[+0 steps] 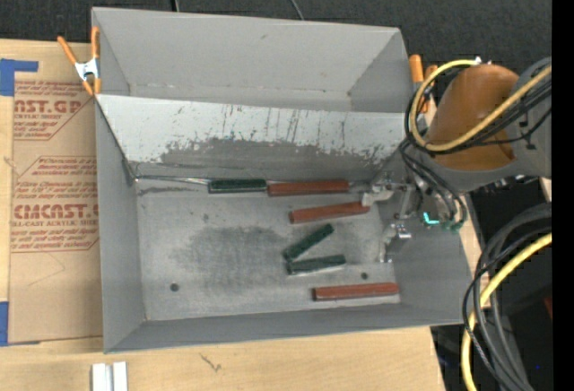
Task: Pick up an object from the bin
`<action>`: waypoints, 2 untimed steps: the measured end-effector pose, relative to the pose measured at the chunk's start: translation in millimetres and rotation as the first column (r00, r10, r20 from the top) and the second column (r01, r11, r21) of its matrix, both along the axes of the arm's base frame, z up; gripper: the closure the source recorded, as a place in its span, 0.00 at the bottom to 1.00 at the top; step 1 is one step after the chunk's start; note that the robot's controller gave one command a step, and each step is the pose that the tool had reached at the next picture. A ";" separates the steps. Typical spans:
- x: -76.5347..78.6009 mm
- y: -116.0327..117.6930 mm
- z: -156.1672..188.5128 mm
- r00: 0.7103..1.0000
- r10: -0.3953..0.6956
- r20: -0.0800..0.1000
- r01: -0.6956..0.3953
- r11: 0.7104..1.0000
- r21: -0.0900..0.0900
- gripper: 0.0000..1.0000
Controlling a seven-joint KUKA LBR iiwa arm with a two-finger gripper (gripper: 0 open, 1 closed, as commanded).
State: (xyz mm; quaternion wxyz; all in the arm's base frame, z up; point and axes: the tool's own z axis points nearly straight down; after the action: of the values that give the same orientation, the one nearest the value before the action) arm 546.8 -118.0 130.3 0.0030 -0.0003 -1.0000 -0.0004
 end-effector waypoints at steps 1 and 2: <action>2.1 0.3 3.7 1.000 0.001 0.007 -0.001 1.000 -0.001 0.00; 36.7 48.5 -56.1 0.999 -0.028 0.019 0.028 1.000 -0.004 0.00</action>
Offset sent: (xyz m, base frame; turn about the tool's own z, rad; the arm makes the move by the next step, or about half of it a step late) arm 0.0326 0.0488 -0.0603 0.0264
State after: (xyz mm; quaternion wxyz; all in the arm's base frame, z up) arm 583.5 -69.5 74.2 -0.0064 -0.0145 -0.9999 0.0015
